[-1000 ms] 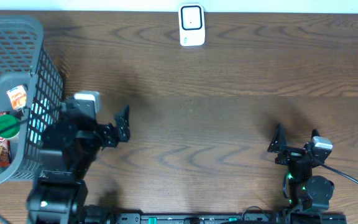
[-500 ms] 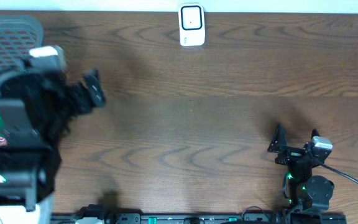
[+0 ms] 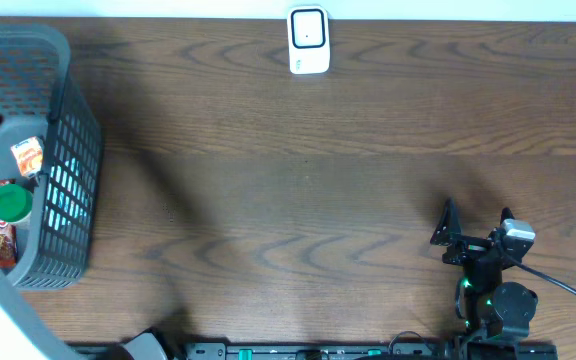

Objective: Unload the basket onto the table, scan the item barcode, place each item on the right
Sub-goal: 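Move the left gripper over the basket toward the green-capped bottle, then grasp the green-capped bottle in the basket with the left gripper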

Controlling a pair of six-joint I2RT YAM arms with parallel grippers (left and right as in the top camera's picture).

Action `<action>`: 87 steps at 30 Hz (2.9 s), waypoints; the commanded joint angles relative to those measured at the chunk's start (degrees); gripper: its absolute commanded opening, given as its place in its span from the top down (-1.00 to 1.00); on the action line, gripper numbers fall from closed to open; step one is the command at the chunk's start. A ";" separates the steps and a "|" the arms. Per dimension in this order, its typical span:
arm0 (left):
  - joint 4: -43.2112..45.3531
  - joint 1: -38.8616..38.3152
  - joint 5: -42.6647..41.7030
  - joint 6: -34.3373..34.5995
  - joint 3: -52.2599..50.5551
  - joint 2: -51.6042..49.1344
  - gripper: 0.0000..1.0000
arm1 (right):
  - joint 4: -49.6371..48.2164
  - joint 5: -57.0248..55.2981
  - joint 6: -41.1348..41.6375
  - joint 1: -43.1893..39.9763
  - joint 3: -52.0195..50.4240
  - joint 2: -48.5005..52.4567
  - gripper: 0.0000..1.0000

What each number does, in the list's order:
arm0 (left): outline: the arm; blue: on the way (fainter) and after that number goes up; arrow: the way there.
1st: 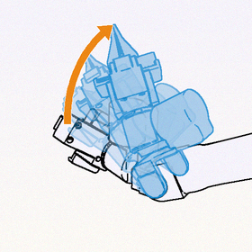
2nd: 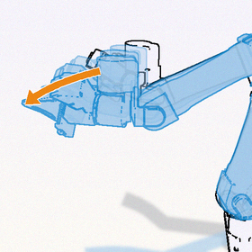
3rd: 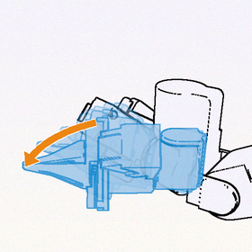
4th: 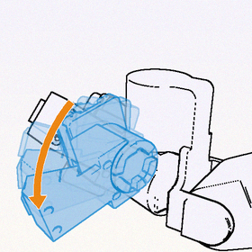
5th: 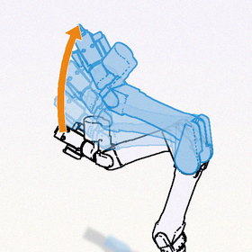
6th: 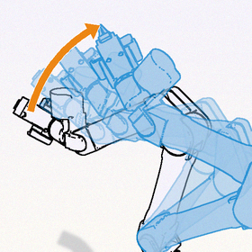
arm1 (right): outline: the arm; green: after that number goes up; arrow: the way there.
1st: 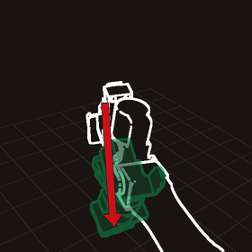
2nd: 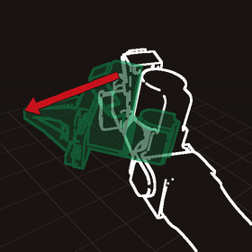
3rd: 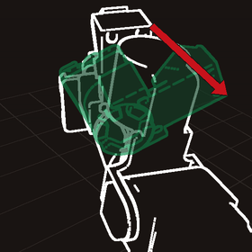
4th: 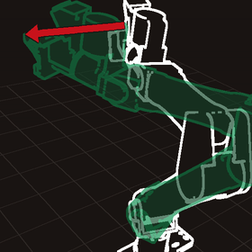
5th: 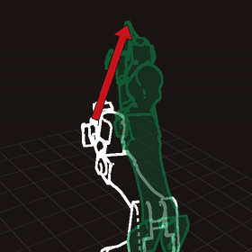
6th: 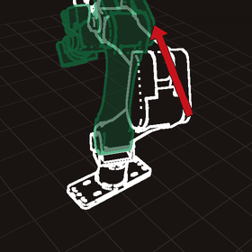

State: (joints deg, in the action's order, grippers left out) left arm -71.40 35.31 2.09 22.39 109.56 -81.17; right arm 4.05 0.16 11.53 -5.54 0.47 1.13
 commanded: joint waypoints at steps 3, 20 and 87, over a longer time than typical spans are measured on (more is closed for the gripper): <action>-3.19 4.44 0.48 7.08 -0.11 -8.92 -0.96 | 0.17 -0.70 0.44 0.39 -0.15 0.00 -0.99; -5.31 5.46 1.09 9.03 -0.31 -26.73 -0.96 | 0.17 -0.70 0.44 0.39 -0.15 0.00 -0.98; 9.66 7.15 6.80 10.99 -15.98 -25.64 -0.96 | 0.17 -0.70 0.44 0.39 -0.15 0.00 -0.98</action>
State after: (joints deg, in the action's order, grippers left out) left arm -61.58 42.37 8.54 32.82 93.78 -105.16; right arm 4.08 0.16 11.53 -5.54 0.47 1.13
